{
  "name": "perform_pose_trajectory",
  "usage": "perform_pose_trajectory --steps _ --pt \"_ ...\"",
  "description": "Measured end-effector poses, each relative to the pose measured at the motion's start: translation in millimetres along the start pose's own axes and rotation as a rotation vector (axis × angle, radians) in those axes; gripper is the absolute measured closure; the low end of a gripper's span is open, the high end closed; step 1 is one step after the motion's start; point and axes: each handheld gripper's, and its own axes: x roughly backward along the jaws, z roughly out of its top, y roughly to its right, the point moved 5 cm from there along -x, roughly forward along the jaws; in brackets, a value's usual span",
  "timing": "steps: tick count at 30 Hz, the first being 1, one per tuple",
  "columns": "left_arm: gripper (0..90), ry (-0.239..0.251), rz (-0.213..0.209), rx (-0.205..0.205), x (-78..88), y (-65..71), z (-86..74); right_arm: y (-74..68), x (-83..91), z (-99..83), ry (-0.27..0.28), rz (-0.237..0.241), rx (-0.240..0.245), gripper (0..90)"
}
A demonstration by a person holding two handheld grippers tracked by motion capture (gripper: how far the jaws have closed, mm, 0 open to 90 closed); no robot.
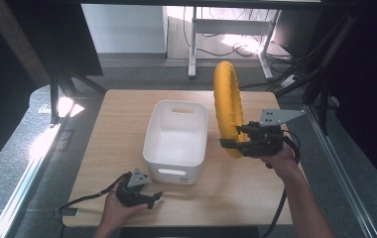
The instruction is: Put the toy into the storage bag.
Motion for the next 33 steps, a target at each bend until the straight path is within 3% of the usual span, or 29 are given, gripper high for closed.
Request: perform_pose_trajectory --steps 33 --pt "17.7 -0.007 -0.001 -0.003 -1.4 0.7 -1.0 -2.7 -6.5 33.8 0.038 0.006 0.041 51.0"
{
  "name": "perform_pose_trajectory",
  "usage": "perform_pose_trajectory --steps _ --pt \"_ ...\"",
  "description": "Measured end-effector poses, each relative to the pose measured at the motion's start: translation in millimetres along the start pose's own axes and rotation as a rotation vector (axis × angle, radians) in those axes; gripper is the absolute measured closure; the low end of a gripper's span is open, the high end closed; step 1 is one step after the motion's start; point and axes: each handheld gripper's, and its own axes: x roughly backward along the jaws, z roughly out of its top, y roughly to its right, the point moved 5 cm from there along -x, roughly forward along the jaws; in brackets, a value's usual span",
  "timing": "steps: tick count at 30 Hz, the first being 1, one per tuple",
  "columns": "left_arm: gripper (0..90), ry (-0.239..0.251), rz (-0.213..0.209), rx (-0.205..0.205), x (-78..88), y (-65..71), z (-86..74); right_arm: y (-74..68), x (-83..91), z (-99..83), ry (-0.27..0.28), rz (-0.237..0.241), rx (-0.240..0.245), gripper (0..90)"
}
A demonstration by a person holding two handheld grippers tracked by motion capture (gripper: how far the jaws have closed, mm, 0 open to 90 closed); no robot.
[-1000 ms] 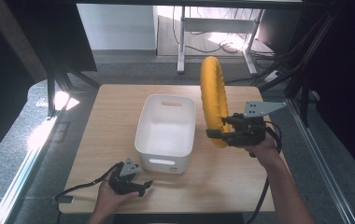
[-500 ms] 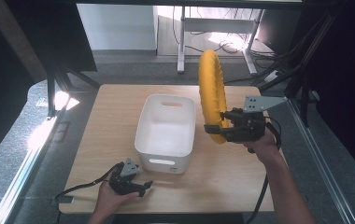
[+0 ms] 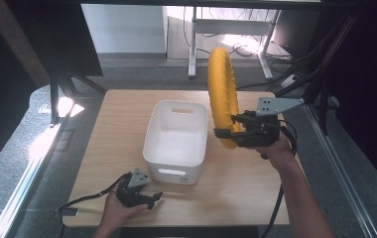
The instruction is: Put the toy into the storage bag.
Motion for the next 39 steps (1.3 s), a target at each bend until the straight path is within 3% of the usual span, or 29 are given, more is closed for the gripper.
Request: perform_pose_trajectory --steps 25,39 --pt "17.7 0.003 -0.001 0.003 0.1 0.4 -0.1 -9.9 -22.1 23.1 0.002 0.051 0.05 51.0" --pt "17.7 -0.001 0.004 -0.002 0.5 0.0 -0.5 -20.2 -45.4 31.3 0.004 0.119 0.064 50.9"
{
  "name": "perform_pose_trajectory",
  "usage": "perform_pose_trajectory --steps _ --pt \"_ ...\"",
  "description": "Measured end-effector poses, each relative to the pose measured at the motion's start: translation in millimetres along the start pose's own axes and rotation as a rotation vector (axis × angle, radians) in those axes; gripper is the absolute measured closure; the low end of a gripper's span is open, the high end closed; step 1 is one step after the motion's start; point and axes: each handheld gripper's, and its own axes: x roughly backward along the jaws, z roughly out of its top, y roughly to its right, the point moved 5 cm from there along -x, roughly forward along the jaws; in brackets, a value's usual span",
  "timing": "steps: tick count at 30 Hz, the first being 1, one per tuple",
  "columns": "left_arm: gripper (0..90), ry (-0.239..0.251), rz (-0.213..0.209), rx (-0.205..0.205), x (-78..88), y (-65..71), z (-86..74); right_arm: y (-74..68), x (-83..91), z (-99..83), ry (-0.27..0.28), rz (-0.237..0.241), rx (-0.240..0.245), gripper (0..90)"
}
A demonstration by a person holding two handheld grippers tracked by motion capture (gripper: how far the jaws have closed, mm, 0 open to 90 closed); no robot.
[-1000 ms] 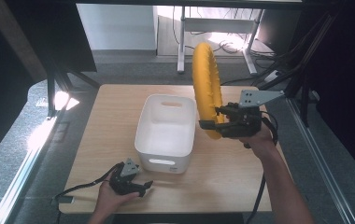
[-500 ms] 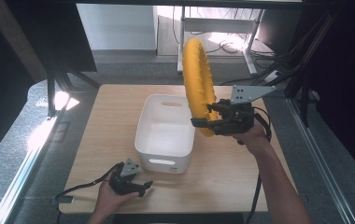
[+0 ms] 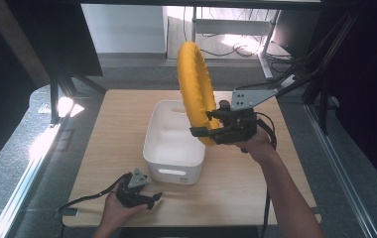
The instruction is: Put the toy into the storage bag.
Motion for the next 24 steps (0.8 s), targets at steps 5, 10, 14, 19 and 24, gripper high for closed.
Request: perform_pose_trajectory --steps 5,10,14,19,24 --pt "17.7 0.0 0.001 0.0 0.2 0.2 -0.1 -0.7 -8.2 1.5 0.006 0.025 -0.002 50.9" --pt "17.7 0.002 0.004 0.0 0.6 0.0 -0.1 -0.5 -13.5 1.1 0.008 0.038 -0.002 50.9" --pt "17.4 -0.001 0.004 0.001 0.2 0.2 -0.4 -0.9 -15.7 2.5 0.011 0.048 0.001 50.9" --pt "17.4 -0.001 0.004 0.0 0.8 0.2 -0.3 -2.6 -19.3 3.4 0.012 0.06 0.005 50.9" --pt "17.4 -0.004 0.003 -0.004 0.8 0.3 -0.6 -3.5 -24.4 1.6 0.005 0.075 0.005 50.9"
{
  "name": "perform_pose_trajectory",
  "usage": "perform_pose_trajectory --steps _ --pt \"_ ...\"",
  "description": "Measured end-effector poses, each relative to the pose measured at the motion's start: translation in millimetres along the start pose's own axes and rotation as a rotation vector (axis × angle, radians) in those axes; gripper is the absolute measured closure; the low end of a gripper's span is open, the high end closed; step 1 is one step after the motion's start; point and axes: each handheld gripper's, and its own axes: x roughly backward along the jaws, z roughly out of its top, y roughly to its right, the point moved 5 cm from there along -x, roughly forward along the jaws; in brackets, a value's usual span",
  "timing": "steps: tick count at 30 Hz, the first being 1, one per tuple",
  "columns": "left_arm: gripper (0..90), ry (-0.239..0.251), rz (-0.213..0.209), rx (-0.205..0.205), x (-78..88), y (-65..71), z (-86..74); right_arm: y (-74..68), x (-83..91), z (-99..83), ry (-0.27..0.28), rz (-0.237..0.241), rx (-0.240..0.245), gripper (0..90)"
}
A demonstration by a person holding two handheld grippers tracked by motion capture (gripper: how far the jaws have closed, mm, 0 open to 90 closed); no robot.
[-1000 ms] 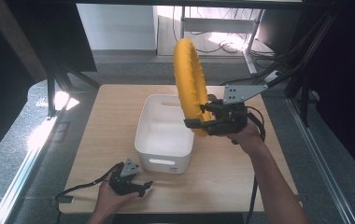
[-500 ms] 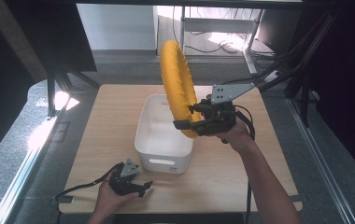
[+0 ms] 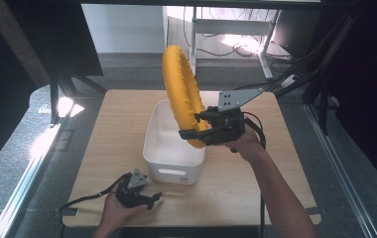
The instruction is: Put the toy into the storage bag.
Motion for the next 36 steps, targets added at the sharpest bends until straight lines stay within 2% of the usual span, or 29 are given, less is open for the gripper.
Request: perform_pose_trajectory --steps 17,36 --pt "17.4 0.001 0.008 0.001 0.1 0.7 -0.7 -3.7 -16.0 -9.4 -0.027 0.067 -0.022 50.8" --pt "17.1 -0.014 0.032 -0.018 3.7 2.8 -5.0 -1.3 -25.5 -19.6 -0.041 0.116 -0.048 50.8"
